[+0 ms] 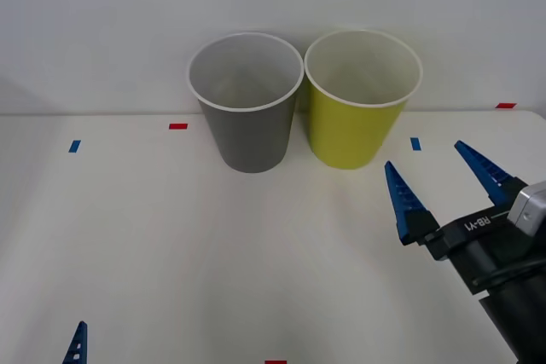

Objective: Put cans in the gray bin and PET bottles in the light green bin.

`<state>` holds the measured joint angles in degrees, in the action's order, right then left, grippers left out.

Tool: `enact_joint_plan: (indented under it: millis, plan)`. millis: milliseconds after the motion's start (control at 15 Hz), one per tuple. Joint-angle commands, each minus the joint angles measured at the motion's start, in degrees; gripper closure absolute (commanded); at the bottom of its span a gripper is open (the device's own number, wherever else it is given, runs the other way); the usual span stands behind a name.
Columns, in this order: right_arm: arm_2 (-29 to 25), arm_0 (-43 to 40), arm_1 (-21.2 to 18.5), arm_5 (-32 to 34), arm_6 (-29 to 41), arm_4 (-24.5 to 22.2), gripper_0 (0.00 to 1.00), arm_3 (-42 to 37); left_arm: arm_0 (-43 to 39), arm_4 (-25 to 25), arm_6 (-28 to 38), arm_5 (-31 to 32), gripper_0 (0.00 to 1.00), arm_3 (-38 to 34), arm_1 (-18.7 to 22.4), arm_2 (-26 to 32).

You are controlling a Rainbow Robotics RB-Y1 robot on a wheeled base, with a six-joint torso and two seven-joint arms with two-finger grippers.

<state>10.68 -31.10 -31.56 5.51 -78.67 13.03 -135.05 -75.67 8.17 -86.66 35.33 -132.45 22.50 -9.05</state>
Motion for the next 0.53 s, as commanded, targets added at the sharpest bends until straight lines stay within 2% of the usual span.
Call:
enact_joint_plan:
  millis: [67, 333, 533]
  plan:
    - [0.21, -2.04, 0.27, 1.52, -0.08, -0.2, 0.0, -0.04, 0.0, 0.0, 0.0, 0.0, 0.0, 0.0, 0.0, 0.0]
    - [0.39, -5.73, 2.12, 4.33, -0.34, -1.25, 0.0, -0.13, 0.0, 0.0, 0.0, 0.0, 0.0, 0.0, 0.0, 0.0]
    - [0.13, -9.77, 1.68, 7.85, -0.43, -2.57, 0.0, -0.04, 0.0, 0.0, 0.0, 0.0, 0.0, 0.0, 0.0, 0.0]
